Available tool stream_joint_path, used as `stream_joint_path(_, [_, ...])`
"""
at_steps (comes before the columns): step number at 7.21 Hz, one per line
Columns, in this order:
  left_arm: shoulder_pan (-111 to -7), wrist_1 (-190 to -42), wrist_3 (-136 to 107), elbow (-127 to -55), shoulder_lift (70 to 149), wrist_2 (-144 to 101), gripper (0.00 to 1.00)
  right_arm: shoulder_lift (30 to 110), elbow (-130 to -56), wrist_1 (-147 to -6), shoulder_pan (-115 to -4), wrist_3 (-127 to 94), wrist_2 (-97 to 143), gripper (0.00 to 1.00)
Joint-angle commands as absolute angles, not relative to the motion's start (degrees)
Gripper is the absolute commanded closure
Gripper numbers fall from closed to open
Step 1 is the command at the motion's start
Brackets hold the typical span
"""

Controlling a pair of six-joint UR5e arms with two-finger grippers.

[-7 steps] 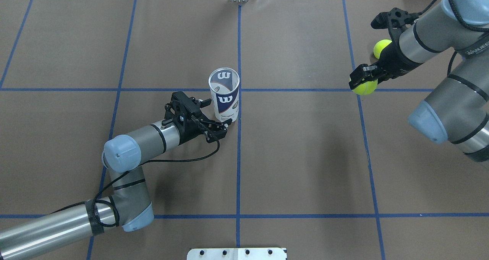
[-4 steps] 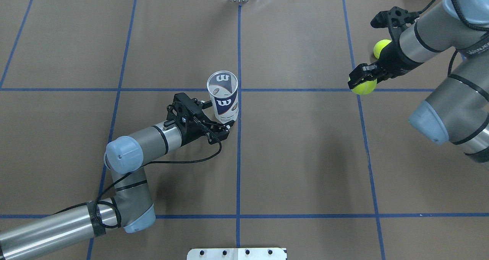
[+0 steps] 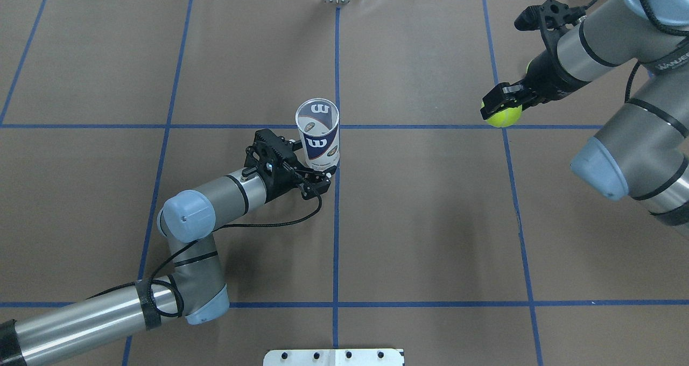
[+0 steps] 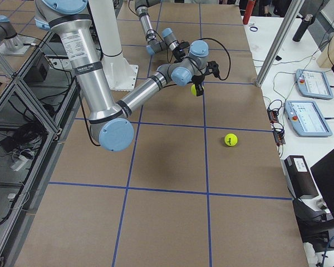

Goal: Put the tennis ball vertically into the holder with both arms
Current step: 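Carry the yellow ball with the right gripper toward the can's open top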

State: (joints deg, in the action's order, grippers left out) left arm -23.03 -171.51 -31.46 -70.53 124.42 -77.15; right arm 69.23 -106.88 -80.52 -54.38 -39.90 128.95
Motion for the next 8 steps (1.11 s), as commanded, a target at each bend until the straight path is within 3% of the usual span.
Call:
stream_joint_path(1, [-23.0, -171.5, -31.5, -70.3, 124.5, -77.0, 0.01, 66.5, -106.9, -80.6, -53.6, -40.8, 129.5, 1.0])
stream_joint_path(8, [-23.1, -171.4, -31.4, -70.3, 124.7, -75.7, 0.01, 58.8, -106.7, -80.5, -49.9, -51.5, 129.7, 1.0])
